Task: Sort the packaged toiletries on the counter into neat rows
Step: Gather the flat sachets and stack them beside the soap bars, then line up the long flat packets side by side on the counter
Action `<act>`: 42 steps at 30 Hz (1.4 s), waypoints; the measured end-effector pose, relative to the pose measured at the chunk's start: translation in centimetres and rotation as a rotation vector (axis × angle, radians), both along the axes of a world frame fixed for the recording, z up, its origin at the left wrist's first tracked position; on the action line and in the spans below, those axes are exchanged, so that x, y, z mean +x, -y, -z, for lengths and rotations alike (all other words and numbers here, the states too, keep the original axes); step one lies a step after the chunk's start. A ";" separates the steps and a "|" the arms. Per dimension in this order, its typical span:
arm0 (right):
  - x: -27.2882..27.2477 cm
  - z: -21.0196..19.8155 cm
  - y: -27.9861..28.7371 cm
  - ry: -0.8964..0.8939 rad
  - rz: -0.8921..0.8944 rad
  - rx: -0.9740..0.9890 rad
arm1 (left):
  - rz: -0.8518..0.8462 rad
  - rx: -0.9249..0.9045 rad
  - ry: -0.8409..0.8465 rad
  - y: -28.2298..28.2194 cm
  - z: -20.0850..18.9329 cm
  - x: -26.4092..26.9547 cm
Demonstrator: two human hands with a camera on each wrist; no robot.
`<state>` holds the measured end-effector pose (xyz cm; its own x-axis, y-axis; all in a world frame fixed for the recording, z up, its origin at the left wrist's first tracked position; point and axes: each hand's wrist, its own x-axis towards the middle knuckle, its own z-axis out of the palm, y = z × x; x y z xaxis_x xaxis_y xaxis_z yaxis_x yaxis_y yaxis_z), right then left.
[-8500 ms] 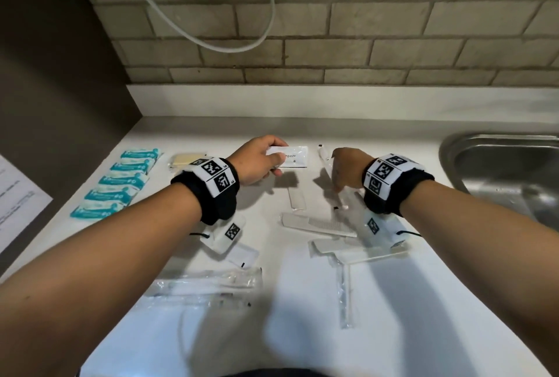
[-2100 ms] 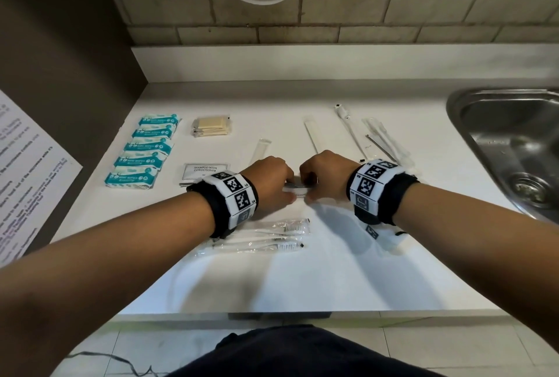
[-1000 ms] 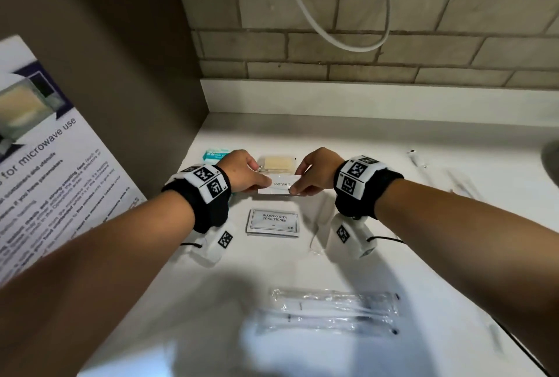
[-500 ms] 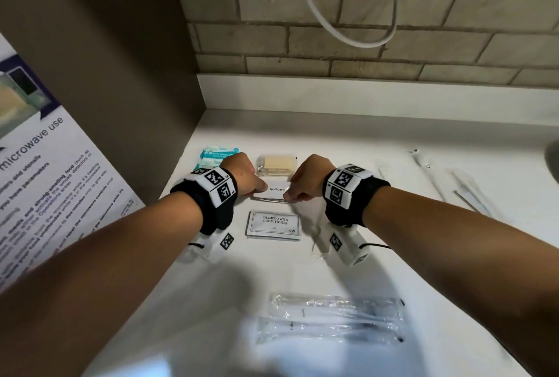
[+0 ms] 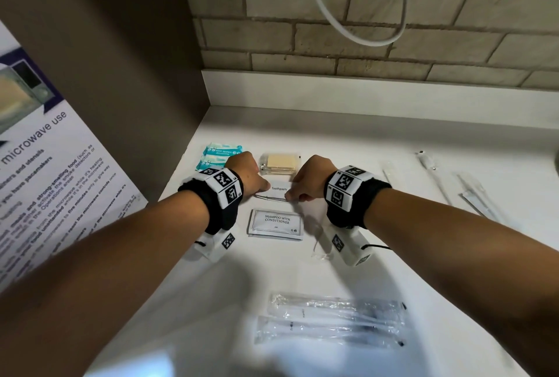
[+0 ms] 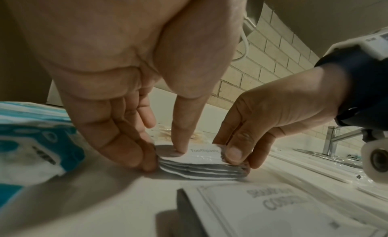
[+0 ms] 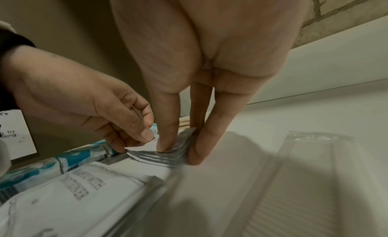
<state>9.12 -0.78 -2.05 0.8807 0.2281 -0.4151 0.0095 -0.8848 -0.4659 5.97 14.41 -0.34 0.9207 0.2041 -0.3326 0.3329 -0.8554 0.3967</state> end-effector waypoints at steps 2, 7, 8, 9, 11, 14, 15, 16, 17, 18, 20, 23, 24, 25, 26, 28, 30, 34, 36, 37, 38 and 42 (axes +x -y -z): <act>0.1 0.1 0.1 -0.005 0.002 0.003 | 0.002 0.004 0.000 0.0 0.1 0.1; 0.1 0.0 0.3 -0.024 0.009 0.029 | 0.005 0.019 -0.005 -0.1 0.0 0.1; 0.1 -0.1 0.3 -0.024 0.006 0.034 | 0.007 0.022 0.002 -0.2 0.0 0.1; 0.1 -0.1 0.4 -0.024 0.002 0.041 | 0.007 0.023 0.010 -0.4 -0.1 0.2; -0.1 -0.3 0.8 -0.010 0.001 0.047 | 0.009 0.021 0.028 -0.5 -0.3 0.2; -0.1 -1.2 2.7 0.053 0.062 0.082 | 0.015 0.019 0.101 -0.4 -0.9 0.1; 0.1 -1.6 3.7 0.072 0.095 0.096 | 0.025 0.004 0.139 -0.1 -1.1 0.2; 0.1 -2.0 4.8 0.095 0.125 0.090 | 0.035 -0.023 0.176 0.4 -1.3 0.1; 0.3 -2.4 6.1 0.116 0.158 0.060 | 0.054 -0.058 0.208 1.2 -1.6 0.1; 0.7 -2.4 7.4 0.135 0.183 0.016 | 0.084 -0.086 0.231 2.0 -1.8 -0.1; 1.1 -2.3 9.9 0.155 0.205 -0.130 | 0.179 -0.110 0.254 4.6 -2.1 -0.8; 1.1 -1.2 12.9 0.121 0.219 -0.344 | 0.348 -0.042 0.189 8.7 -1.3 -2.2; 0.6 -0.9 13.5 0.094 0.241 -0.373 | 0.390 0.001 0.154 9.9 -0.8 -2.7; -0.1 -0.8 14.1 0.068 0.273 -0.379 | 0.419 0.041 0.125 11.0 -0.4 -3.1; -0.7 -0.7 14.1 0.043 0.277 -0.365 | 0.432 0.070 0.103 11.5 0.1 -3.2; -2.0 -0.4 14.6 0.003 0.297 -0.349 | 0.458 0.121 0.073 12.6 0.5 -3.5; -2.5 0.0 14.8 0.034 0.290 -0.382 | 0.435 0.173 0.055 13.4 0.7 -3.6; -2.7 1.2 15.0 0.120 0.174 -0.455 | 0.409 0.208 0.053 14.2 0.3 -3.8; -3.2 0.9 14.9 0.077 0.180 -0.411 | 0.370 0.189 0.039 14.2 0.2 -3.7; -3.2 0.8 15.0 0.083 0.198 -0.370 | 0.337 0.174 0.026 14.2 0.1 -3.7; -3.1 0.8 15.0 0.105 0.207 -0.347 | 0.316 0.161 0.000 14.2 0.1 -3.6; -3.1 0.7 15.7 0.146 0.221 -0.356 | 0.284 0.109 -0.091 14.2 0.6 -2.9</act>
